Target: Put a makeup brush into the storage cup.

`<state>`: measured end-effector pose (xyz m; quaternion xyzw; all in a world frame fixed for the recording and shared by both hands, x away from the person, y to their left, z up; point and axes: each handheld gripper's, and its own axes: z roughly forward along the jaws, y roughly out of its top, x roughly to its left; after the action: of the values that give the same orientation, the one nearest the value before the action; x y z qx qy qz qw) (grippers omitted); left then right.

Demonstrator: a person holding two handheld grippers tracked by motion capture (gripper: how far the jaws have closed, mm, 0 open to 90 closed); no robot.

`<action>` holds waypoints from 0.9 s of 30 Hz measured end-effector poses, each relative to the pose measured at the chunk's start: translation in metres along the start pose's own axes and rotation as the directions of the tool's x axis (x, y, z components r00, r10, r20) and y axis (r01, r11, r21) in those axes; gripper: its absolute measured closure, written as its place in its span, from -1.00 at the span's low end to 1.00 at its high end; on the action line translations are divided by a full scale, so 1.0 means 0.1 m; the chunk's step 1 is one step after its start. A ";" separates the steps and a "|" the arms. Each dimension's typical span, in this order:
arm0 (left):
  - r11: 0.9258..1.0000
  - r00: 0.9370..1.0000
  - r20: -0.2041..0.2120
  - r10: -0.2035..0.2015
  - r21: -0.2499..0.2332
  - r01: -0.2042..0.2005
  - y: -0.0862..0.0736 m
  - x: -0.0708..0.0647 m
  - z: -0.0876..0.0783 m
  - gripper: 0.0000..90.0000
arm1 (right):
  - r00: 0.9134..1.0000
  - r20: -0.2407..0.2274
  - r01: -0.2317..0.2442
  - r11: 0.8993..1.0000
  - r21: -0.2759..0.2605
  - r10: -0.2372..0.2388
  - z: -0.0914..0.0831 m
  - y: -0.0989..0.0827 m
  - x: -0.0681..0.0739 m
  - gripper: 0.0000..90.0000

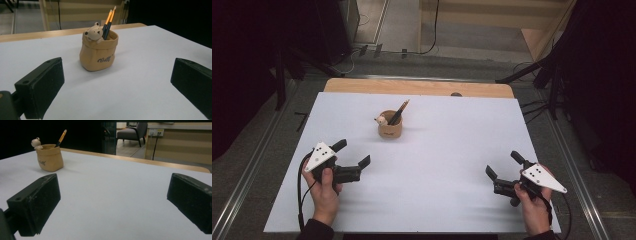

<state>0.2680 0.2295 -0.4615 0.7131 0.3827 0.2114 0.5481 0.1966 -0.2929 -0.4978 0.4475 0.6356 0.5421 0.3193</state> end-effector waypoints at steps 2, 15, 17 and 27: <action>1.000 1.000 -0.005 -0.005 -0.006 0.005 0.00 0.02 -0.03 -1.00 | 1.000 0.000 -0.004 1.000 0.003 0.004 0.00 0.00 0.00 -1.00; 1.000 1.000 -0.002 0.024 0.000 -0.024 -0.06 -0.03 -0.19 -1.00 | 1.000 0.004 0.004 1.000 0.004 -0.004 0.00 0.00 0.00 -1.00; 1.000 1.000 -0.001 0.023 -0.005 -0.023 -0.06 -0.03 -0.22 -1.00 | 1.000 0.004 0.005 1.000 0.003 -0.005 0.00 0.00 0.00 -1.00; 0.999 1.000 0.002 0.030 -0.023 -0.030 -0.08 -0.02 -0.37 -1.00 | 1.000 0.003 0.004 1.000 0.010 -0.004 0.00 -0.01 0.01 -1.00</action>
<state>0.2369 0.2517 -0.4575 0.7127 0.3689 0.2232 0.5533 0.1962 -0.2921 -0.4989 0.4489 0.6386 0.5375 0.3190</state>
